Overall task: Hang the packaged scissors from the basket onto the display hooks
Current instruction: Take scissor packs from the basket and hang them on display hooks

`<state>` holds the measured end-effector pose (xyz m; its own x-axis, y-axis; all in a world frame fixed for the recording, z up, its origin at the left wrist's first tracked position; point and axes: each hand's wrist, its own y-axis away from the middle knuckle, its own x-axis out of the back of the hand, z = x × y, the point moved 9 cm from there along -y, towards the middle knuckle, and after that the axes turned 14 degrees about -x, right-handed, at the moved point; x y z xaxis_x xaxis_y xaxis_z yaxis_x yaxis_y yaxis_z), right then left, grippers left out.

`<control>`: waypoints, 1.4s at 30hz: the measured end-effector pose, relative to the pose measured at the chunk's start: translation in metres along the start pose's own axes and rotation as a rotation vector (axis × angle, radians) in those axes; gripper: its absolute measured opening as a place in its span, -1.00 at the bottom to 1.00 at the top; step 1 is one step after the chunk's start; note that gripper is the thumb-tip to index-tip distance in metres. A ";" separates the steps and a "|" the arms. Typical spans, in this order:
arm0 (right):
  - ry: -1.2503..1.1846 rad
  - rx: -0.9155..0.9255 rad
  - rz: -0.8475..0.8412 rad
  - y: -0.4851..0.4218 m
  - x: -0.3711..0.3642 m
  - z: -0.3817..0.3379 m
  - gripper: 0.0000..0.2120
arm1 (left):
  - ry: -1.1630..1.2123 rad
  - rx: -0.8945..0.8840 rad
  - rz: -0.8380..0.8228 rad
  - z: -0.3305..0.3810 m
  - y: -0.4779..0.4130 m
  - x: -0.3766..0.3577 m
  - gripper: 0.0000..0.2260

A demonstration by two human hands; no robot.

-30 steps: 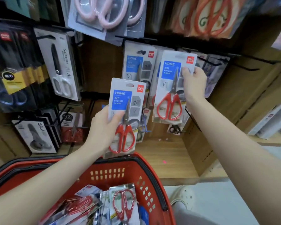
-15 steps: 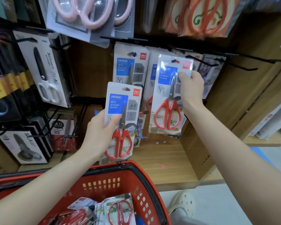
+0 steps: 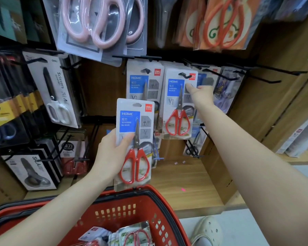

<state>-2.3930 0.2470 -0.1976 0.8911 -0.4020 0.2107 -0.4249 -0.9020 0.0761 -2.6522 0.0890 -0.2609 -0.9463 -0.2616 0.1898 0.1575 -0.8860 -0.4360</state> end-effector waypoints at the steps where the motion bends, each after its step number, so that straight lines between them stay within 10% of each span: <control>1: 0.013 -0.009 -0.001 -0.001 0.001 0.001 -0.61 | 0.000 0.005 -0.001 0.000 0.000 0.000 -0.90; 9: 0.284 0.296 0.125 0.071 0.023 -0.019 -0.58 | 0.018 0.030 -0.002 0.006 0.004 0.003 -0.79; 19: -0.032 0.136 -0.565 0.181 -0.009 0.043 -0.83 | 0.052 -0.096 -0.139 0.035 0.027 -0.030 -0.85; 42: -0.005 0.306 -0.116 0.080 0.036 -0.023 -0.84 | -0.076 -0.171 -0.152 0.040 -0.111 -0.096 -0.61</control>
<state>-2.3990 0.1641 -0.1612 0.9319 -0.2933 0.2133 -0.2530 -0.9471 -0.1974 -2.5678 0.1968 -0.1958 -0.9306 -0.1639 0.3272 -0.0414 -0.8413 -0.5390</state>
